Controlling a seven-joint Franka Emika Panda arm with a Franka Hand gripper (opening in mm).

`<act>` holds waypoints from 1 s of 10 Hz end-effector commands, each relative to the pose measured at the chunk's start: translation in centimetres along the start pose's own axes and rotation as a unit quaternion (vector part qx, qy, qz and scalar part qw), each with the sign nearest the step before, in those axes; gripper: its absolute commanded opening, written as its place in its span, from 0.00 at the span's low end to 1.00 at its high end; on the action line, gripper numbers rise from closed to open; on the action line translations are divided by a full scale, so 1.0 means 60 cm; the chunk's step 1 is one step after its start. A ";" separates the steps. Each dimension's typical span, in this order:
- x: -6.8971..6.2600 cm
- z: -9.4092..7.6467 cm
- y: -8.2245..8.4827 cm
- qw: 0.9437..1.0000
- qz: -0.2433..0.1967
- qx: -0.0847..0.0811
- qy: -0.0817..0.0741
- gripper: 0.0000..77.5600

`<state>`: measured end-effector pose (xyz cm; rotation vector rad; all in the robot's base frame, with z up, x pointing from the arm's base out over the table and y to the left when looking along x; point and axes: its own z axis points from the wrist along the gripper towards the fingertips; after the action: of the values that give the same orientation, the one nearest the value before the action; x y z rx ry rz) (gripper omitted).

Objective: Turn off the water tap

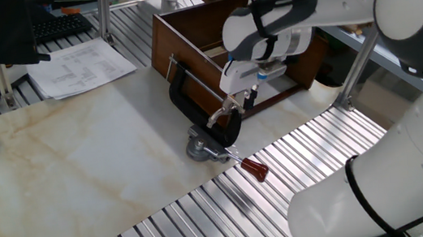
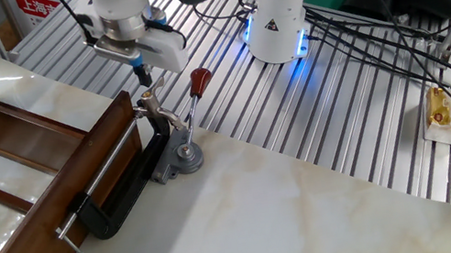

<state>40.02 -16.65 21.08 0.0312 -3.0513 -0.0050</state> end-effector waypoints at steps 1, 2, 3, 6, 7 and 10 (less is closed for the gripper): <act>0.011 0.006 0.003 1.000 0.012 -0.023 0.003 0.00; 0.018 0.009 0.005 0.999 0.020 -0.036 0.004 0.00; 0.019 0.009 0.005 0.999 0.023 -0.049 0.006 0.00; 0.020 0.006 0.007 0.998 0.032 -0.060 0.009 0.00; 0.020 0.004 0.012 0.997 0.039 -0.060 0.017 0.00; 0.022 -0.005 0.030 0.996 0.053 -0.063 0.024 0.00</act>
<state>38.69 -15.13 21.20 -0.1239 -2.9974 -0.1826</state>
